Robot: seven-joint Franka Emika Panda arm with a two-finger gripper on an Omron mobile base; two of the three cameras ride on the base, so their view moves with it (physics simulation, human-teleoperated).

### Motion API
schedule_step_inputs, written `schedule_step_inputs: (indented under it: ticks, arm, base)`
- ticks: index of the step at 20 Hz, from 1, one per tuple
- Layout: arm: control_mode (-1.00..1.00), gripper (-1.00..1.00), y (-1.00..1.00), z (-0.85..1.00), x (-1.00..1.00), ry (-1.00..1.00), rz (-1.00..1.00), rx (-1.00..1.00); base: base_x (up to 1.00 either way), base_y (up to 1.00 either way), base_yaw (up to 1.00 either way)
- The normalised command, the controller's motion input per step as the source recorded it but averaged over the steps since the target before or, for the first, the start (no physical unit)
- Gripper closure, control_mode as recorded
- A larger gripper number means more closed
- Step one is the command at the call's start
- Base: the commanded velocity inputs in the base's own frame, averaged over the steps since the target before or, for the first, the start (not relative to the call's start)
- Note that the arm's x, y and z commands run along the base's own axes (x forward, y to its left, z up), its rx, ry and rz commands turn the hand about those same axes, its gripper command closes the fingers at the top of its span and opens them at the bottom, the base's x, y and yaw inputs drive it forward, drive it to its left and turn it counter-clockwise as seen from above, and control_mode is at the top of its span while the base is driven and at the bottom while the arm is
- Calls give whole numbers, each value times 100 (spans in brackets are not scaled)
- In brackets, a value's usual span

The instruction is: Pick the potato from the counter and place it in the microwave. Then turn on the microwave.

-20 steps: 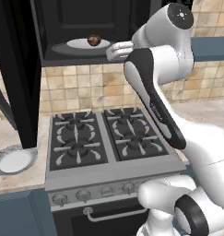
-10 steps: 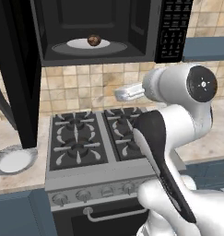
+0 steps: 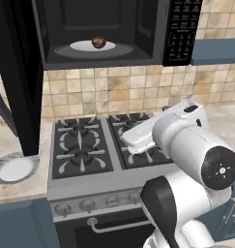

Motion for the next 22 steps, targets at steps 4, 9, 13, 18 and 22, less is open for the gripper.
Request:
schedule_step_inputs:
  ticks: [4,9,13,18,22]
  arm:
    - [-100,-100,33,-20,-48,-21,-3,-13]
    - [-100,-100,24,-26,-36,-18,-5,-14]
    - [-100,-100,19,-35,-35,-17,-6,-15]
    - [-100,-100,10,-42,-44,-17,-5,-15]
    - [-100,-100,15,-44,-31,-19,-4,-15]
  base:
    - [0,0,0]
    - [0,0,0]
    - [0,0,0]
    - [0,0,0]
    - [0,0,0]
